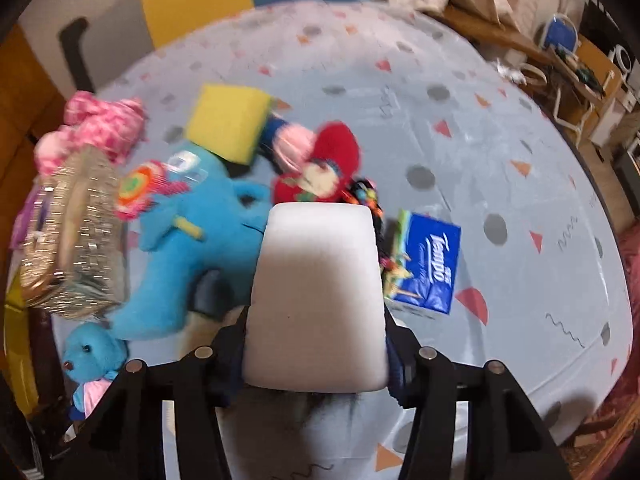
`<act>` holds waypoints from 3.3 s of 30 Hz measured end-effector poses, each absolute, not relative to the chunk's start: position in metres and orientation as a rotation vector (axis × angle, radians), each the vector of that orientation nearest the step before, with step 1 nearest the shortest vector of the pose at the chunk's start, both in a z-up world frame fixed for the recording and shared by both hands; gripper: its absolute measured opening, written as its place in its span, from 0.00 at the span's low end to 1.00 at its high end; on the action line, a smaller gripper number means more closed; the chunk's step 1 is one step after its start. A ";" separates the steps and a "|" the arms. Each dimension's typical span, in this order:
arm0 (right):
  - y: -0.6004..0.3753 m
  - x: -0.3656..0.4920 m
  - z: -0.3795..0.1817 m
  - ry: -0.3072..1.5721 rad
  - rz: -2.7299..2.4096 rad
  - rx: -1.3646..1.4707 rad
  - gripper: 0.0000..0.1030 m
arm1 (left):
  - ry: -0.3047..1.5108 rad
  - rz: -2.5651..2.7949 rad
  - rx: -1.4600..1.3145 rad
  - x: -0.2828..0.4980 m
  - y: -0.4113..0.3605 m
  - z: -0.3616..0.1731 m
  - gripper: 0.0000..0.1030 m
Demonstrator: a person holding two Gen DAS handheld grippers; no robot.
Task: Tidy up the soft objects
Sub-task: 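Carry the blue bear into the gold tray and open the left tool, then lower the white sponge into the gold tray beside the bear, open right tool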
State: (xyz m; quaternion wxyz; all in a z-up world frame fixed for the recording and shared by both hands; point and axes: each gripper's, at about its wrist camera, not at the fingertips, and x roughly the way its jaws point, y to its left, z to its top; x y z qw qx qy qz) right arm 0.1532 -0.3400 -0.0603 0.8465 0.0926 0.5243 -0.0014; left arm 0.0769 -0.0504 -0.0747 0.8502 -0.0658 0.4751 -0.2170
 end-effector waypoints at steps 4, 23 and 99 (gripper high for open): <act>-0.323 0.125 -0.030 0.956 0.071 0.187 0.54 | 0.933 -0.469 -0.194 0.065 -0.032 -0.051 0.25; -0.151 0.058 -0.096 1.106 0.518 -0.052 0.54 | 0.873 -0.022 -0.411 0.097 0.174 -0.021 0.26; 0.039 0.087 -0.007 0.973 0.740 -0.166 0.55 | 0.606 0.376 -0.424 -0.035 0.230 -0.003 0.98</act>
